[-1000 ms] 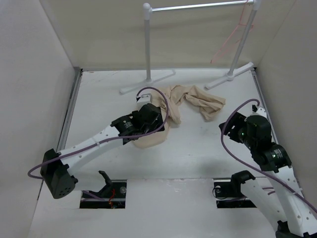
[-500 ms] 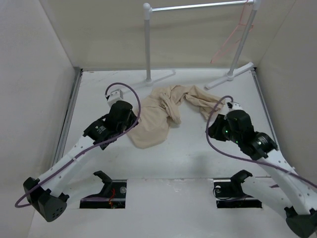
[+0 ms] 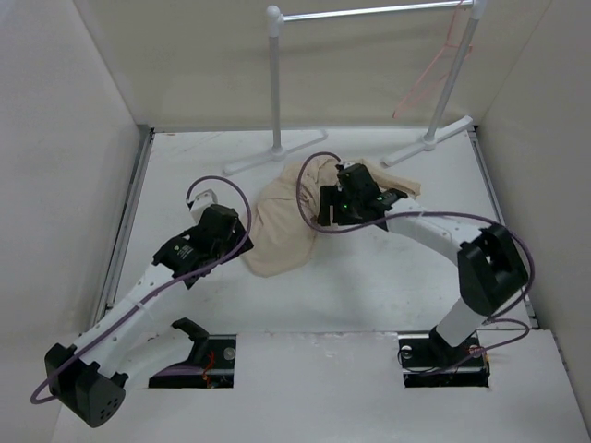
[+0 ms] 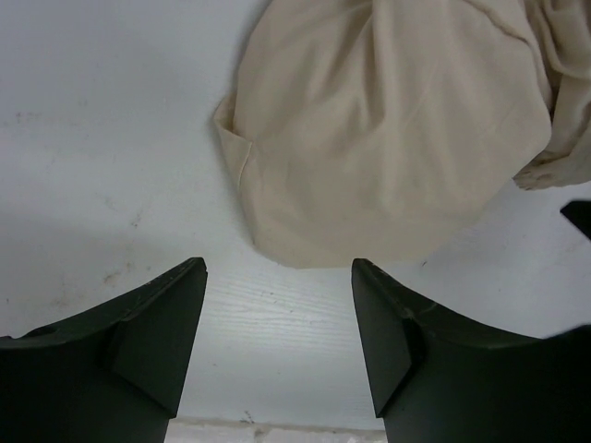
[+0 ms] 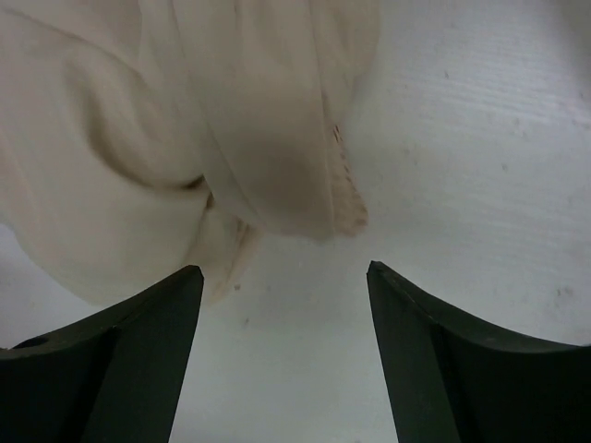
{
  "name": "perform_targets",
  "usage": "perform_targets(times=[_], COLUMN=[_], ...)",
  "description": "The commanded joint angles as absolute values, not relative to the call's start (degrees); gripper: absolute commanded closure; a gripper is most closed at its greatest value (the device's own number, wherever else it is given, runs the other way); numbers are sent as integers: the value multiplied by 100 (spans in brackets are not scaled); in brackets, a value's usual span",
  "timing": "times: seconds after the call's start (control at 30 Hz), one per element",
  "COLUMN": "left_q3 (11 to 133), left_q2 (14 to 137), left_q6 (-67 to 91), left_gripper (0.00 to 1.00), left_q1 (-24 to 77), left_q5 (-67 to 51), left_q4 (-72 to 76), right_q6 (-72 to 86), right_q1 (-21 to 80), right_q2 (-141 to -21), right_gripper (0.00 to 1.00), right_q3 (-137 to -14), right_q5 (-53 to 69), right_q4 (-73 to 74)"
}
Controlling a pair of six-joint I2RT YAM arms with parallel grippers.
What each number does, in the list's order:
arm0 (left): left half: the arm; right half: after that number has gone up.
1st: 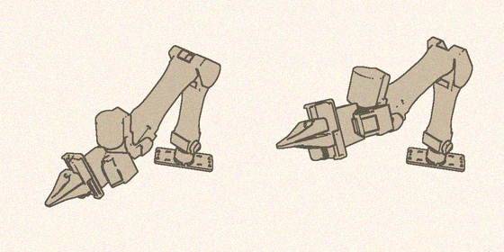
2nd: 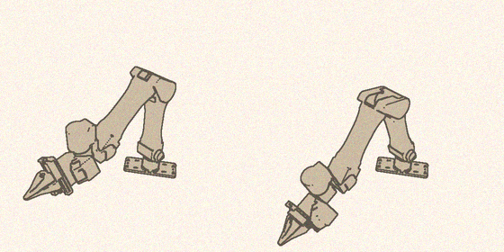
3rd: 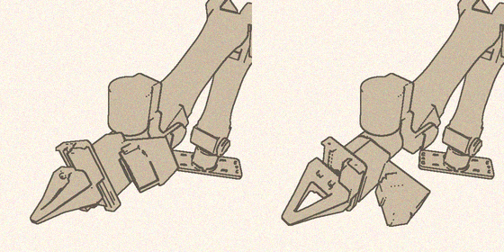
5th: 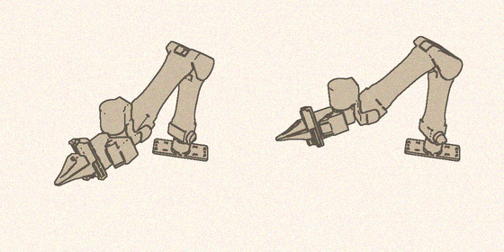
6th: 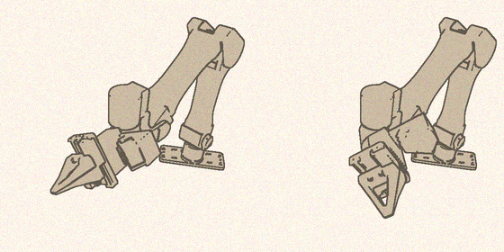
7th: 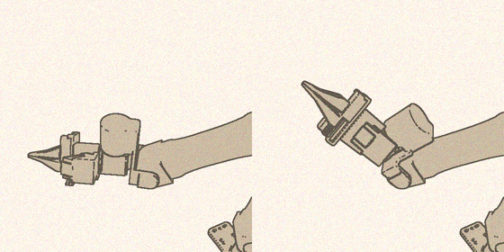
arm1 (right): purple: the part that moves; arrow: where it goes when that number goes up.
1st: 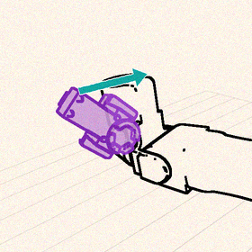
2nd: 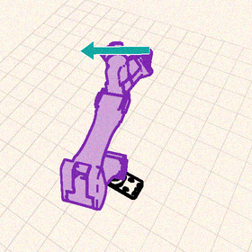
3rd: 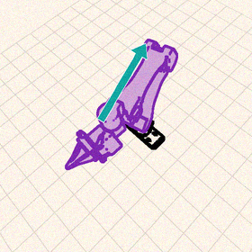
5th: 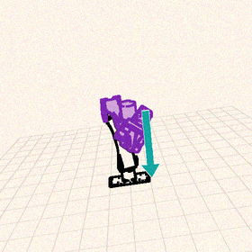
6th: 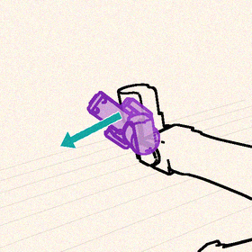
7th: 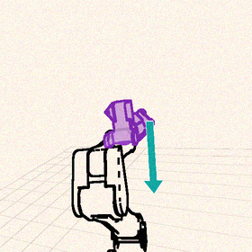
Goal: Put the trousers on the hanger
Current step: Flatten out the trousers at the center of the board.
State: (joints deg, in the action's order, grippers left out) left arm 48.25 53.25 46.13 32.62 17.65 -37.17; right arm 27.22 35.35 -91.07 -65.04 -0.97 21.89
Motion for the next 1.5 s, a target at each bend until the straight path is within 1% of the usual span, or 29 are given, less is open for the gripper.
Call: perform_targets(times=[0.0,0.03,0.07,0.1,0.13,0.17,0.23,0.3,0.4,0.43,0.57,0.63,0.67,0.7,0.73,0.83,0.97,1.1,1.17,1.23,1.37,1.47], left_q3=[4659,4623,4597,4579,4562,4535,4474,4386,4298,4272,4341,4482,4569,4675,4780,4965,4957,4668,4553,4456,4351,4359], left_q2=[5063,5010,4966,4931,4887,4861,4817,4781,4624,4536,4377,4412,4456,4508,4570,4772,5123,5668,5896,6090,6485,7108], left_q6=[4755,4764,4764,4764,4764,4764,4764,4772,4869,4895,4966,4975,4966,4957,4940,4843,4799,4851,4913,4948,4957,4896], left_gripper=[38,38,38,38,38,38,37,37,36,36,35,35,35,35,34,33,29,25,24,24,21,21], left_q1=[3151,3125,3081,3037,2993,2940,2809,2554,2028,1808,886,498,366,295,303,671,1750,2867,3237,3466,3494,3493], left_q5=[1679,1653,1652,1652,1652,1652,1670,1652,1652,1635,1346,1056,924,827,783,712,659,712,738,834,818,677], left_q4=[-3841,-3841,-3841,-3850,-3867,-3876,-3885,-3885,-3946,-3946,-3876,-3780,-3744,-3727,-3718,-3665,-3569,-3446,-3323,-3112,-2533,-2164], right_q6=[2382,2364,2347,2390,2443,2504,2479,2435,2443,2461,2557,2636,2680,2742,2786,3294,4068,4543,4579,4614,4413,4377], right_q1=[3476,3476,3476,3493,3502,3520,3773,4019,4389,4555,4978,5014,4979,4857,4525,3559,2222,1053,613,366,119,48], right_q2=[-9701,-9947,-10123,-10186,-10117,-9960,-9547,-9108,-8719,-8675,-8736,-8588,-8465,-8246,-7966,-7017,-5760,-5046,-4817,-4642,-4360,-4281], right_gripper=[24,30,47,67,84,93,97,97,97,96,95,94,94,94,94,94,95,96,96,97,96,95], right_q3=[-7188,-7372,-7539,-7680,-7786,-7918,-8365,-9154,-10691,-11558,-13960,-14378,-14301,-13969,-13479,-11433,-8488,-6420,-5812,-5521,-5440,-5475], right_q5=[17,18,-26,-79,-131,-141,-149,-150,-106,-97,-176,-246,-307,-403,-474,-580,-563,-414,-212,-80,-79,52], right_q4=[1415,1406,1424,1441,1441,1450,1721,2308,3109,3416,3911,3868,3824,3745,3666,3446,3068,2936,2857,2839,2970,3041])
